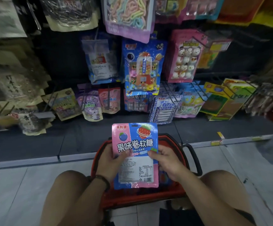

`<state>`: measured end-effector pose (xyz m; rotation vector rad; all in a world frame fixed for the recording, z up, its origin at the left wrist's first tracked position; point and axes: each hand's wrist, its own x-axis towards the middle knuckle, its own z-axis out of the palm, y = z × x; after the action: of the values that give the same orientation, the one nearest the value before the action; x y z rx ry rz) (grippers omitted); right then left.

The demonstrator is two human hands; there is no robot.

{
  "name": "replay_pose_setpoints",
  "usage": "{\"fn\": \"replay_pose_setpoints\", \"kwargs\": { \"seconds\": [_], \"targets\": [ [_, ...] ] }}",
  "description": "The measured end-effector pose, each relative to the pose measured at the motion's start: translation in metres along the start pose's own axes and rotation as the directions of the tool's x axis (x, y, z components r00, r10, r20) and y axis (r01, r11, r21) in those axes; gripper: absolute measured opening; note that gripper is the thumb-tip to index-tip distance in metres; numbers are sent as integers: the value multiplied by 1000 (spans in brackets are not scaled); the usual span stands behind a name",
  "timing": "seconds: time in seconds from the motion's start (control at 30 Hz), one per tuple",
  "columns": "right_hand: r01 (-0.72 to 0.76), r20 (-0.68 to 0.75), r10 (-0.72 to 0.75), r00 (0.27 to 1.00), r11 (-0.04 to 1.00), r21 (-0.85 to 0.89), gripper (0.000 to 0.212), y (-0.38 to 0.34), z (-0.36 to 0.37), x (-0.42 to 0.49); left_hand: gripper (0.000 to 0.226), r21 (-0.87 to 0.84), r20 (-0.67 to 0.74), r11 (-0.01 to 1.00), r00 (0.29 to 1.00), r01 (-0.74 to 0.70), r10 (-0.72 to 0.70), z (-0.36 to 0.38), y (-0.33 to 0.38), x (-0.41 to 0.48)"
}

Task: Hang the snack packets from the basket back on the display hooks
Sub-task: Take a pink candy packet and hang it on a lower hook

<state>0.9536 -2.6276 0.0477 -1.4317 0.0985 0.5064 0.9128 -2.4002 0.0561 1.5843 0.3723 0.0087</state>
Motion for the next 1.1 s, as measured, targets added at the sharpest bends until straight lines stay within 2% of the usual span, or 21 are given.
{"fn": "replay_pose_setpoints", "kwargs": {
  "seconds": [0.07,0.1,0.13,0.17,0.2,0.27,0.33,0.43,0.5,0.57,0.63,0.7,0.77,0.83,0.97,1.07,1.1],
  "targets": [
    [70,-65,-71,995,997,-13,16,-1,4,3,51,146,-193,988,978,-52,80,7,-2,-9],
    [110,-89,-111,990,994,-11,16,-1,7,4,53,268,-227,959,960,-98,161,10,-4,-13],
    [151,-103,-152,983,988,-16,17,-3,12,4,52,355,-194,920,950,-165,245,13,-6,-18],
    [189,-105,-191,976,981,-33,19,-5,18,4,52,372,-116,901,951,-225,285,19,-8,-22],
    [217,-101,-222,970,974,-57,19,-6,23,4,56,326,-20,913,963,-247,268,25,-7,-26],
    [250,-102,-260,960,963,-100,14,-7,32,4,70,183,102,963,978,-200,184,38,-2,-28],
    [268,-75,-277,958,957,-108,6,-8,39,4,70,50,101,981,978,-186,180,49,1,-24],
    [252,30,-251,968,963,-90,15,-14,43,0,40,-73,1,987,989,-146,146,50,8,-14],
    [281,14,-282,959,946,-163,20,-19,31,3,22,-67,-41,995,997,-75,73,43,10,-5],
    [305,-148,-358,922,906,-292,22,-28,10,11,11,-37,-17,999,1000,-5,5,32,9,4],
    [234,-310,-312,898,935,-265,34,-39,-10,20,10,-26,42,999,999,28,-27,23,12,11],
    [189,-281,-232,931,967,-173,37,-46,-20,28,15,-16,100,1000,995,11,-9,16,15,17],
    [211,-152,-229,962,969,-129,22,-48,-25,36,25,-4,158,1000,987,-18,18,15,20,23],
    [243,-127,-255,958,964,-105,16,-48,-26,41,27,42,180,998,983,-45,36,19,23,30],
    [275,-236,-292,927,956,-102,12,-49,-31,60,6,165,94,980,991,-114,100,28,31,53],
    [274,-273,-315,909,945,-179,7,-47,-42,80,40,417,-28,896,983,-155,183,33,37,78],
    [279,-268,-325,907,940,-195,8,-47,-45,87,44,465,-70,871,974,-159,215,35,38,85]
  ]
}}
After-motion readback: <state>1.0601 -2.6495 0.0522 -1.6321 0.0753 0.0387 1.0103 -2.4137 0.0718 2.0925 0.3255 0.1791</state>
